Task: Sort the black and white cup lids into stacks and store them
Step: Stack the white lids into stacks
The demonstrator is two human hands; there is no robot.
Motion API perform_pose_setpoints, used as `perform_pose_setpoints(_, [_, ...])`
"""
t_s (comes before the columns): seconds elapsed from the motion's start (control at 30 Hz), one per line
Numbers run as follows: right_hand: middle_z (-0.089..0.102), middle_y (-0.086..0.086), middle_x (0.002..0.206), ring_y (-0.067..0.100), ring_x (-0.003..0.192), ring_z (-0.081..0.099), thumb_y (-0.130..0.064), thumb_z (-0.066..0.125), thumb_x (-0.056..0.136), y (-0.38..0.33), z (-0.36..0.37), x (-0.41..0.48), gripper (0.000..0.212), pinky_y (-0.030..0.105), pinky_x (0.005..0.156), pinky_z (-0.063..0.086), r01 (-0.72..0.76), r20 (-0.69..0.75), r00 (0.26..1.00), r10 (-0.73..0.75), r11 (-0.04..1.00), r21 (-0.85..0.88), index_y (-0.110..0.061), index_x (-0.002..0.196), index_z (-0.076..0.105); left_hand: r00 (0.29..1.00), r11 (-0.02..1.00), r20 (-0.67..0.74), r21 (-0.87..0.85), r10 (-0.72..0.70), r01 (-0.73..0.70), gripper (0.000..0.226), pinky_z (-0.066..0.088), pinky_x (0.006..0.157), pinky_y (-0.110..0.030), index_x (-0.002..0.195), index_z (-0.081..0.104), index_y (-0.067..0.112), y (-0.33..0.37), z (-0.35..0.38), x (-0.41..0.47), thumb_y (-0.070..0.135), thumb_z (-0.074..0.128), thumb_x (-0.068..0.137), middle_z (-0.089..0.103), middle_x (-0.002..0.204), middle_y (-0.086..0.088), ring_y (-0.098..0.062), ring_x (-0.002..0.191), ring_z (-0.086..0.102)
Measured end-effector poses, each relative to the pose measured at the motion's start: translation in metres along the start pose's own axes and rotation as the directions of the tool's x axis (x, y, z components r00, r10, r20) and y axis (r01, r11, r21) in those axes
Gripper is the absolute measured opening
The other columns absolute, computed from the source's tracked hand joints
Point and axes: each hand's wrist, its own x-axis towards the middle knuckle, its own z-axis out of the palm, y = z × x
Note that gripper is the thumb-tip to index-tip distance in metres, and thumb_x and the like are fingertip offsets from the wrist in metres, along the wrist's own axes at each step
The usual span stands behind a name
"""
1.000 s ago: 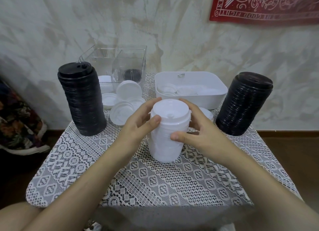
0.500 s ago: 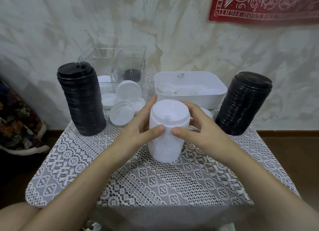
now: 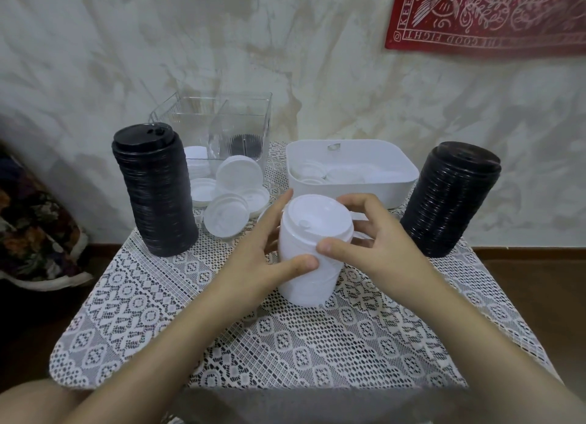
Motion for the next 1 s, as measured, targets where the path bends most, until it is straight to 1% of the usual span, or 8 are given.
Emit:
perform_pose_setpoints(0.1, [0.061, -0.031, 0.125, -0.001, 0.122, 0.060, -0.062, 0.083, 0.062, -0.005, -0.004, -0.001, 0.074, 0.034, 0.102, 0.054, 0.023, 0.044, 0.999, -0.023, 1.000, -0.010, -0.048, 0.129, 0.053, 1.000, 1.000, 0.025, -0.009, 0.004, -0.004, 0.096, 0.041, 0.117, -0.040, 0.149, 0.028, 0.067, 0.001, -0.002, 0.000, 0.054, 0.084, 0.072, 0.047, 0.152, 0.029, 0.001, 0.138, 0.050])
perform_pose_setpoints(0.27, [0.063, -0.023, 0.132, -0.004, 0.125, 0.058, -0.049, 0.080, 0.079, -0.007, -0.010, -0.001, 0.061, 0.029, 0.102, 0.054, 0.023, 0.084, 0.996, -0.023, 1.000, -0.006, -0.043, 0.136, 0.057, 0.998, 0.999, 0.060, -0.050, 0.010, -0.007, 0.093, 0.041, 0.119, -0.045, 0.150, 0.032, 0.062, 0.001, -0.005, 0.001, 0.063, 0.083, 0.072, 0.043, 0.157, 0.025, -0.002, 0.142, 0.046])
perform_pose_setpoints(0.37, [0.065, -0.021, 0.129, -0.005, 0.121, 0.059, -0.043, 0.088, 0.076, -0.008, -0.011, 0.000, 0.064, 0.018, 0.094, 0.053, 0.021, 0.085, 0.996, -0.020, 1.000, -0.003, -0.036, 0.133, 0.060, 0.999, 0.994, 0.043, -0.106, 0.023, -0.018, 0.087, 0.040, 0.118, -0.044, 0.147, 0.040, 0.059, 0.002, -0.004, 0.002, 0.077, 0.076, 0.070, 0.048, 0.154, 0.022, -0.005, 0.142, 0.047])
perform_pose_setpoints(0.43, [0.067, -0.021, 0.127, -0.005, 0.120, 0.061, -0.041, 0.085, 0.072, -0.011, -0.014, 0.002, 0.063, 0.015, 0.091, 0.052, 0.019, 0.108, 0.994, -0.018, 1.000, -0.009, -0.035, 0.129, 0.061, 0.999, 0.992, 0.012, -0.121, 0.030, -0.029, 0.076, 0.042, 0.116, -0.043, 0.141, 0.047, 0.060, 0.003, -0.003, 0.004, 0.074, 0.077, 0.072, 0.054, 0.149, 0.020, -0.006, 0.139, 0.051])
perform_pose_setpoints(0.6, [0.076, -0.013, 0.116, 0.004, 0.113, 0.068, -0.045, 0.073, 0.081, -0.028, -0.028, 0.022, 0.041, 0.026, 0.101, 0.053, 0.024, 0.164, 0.986, -0.013, 0.998, -0.062, -0.027, 0.118, 0.071, 0.999, 0.992, -0.002, -0.124, 0.035, -0.035, 0.054, 0.045, 0.110, -0.031, 0.130, 0.056, 0.062, 0.004, -0.003, 0.004, 0.048, 0.074, 0.081, 0.061, 0.142, 0.019, -0.004, 0.135, 0.055])
perform_pose_setpoints(0.73, [0.077, 0.010, 0.106, 0.027, 0.105, 0.072, -0.015, 0.068, 0.098, -0.030, -0.028, 0.070, 0.012, 0.039, 0.092, 0.061, 0.050, 0.110, 0.993, -0.036, 0.991, -0.124, -0.012, 0.107, 0.076, 1.000, 0.995, -0.017, -0.100, 0.016, -0.018, 0.055, 0.043, 0.108, -0.029, 0.129, 0.054, 0.064, 0.003, -0.004, 0.004, 0.051, 0.074, 0.080, 0.061, 0.140, 0.024, 0.000, 0.133, 0.055])
perform_pose_setpoints(0.87, [0.077, -0.001, 0.091, 0.020, 0.089, 0.072, -0.015, 0.069, 0.097, -0.034, -0.016, 0.123, 0.015, 0.034, 0.075, 0.060, 0.155, 0.129, 0.984, -0.120, 0.935, -0.317, -0.028, 0.094, 0.076, 0.999, 0.997, -0.049, -0.072, 0.001, -0.005, 0.061, 0.044, 0.110, -0.032, 0.135, 0.053, 0.056, 0.000, -0.001, 0.004, 0.054, 0.074, 0.077, 0.061, 0.140, 0.023, -0.001, 0.133, 0.055])
perform_pose_setpoints(1.0, [0.073, -0.014, 0.084, 0.013, 0.085, 0.067, -0.026, 0.070, 0.094, -0.031, -0.003, 0.164, 0.011, 0.030, 0.082, 0.052, 0.201, 0.119, 0.979, -0.164, 0.865, -0.459, -0.034, 0.096, 0.079, 0.998, 0.998, -0.069, -0.058, 0.014, -0.018, 0.064, 0.044, 0.110, -0.036, 0.138, 0.053, 0.051, -0.005, 0.001, 0.006, 0.055, 0.073, 0.077, 0.059, 0.142, 0.022, -0.003, 0.134, 0.054])
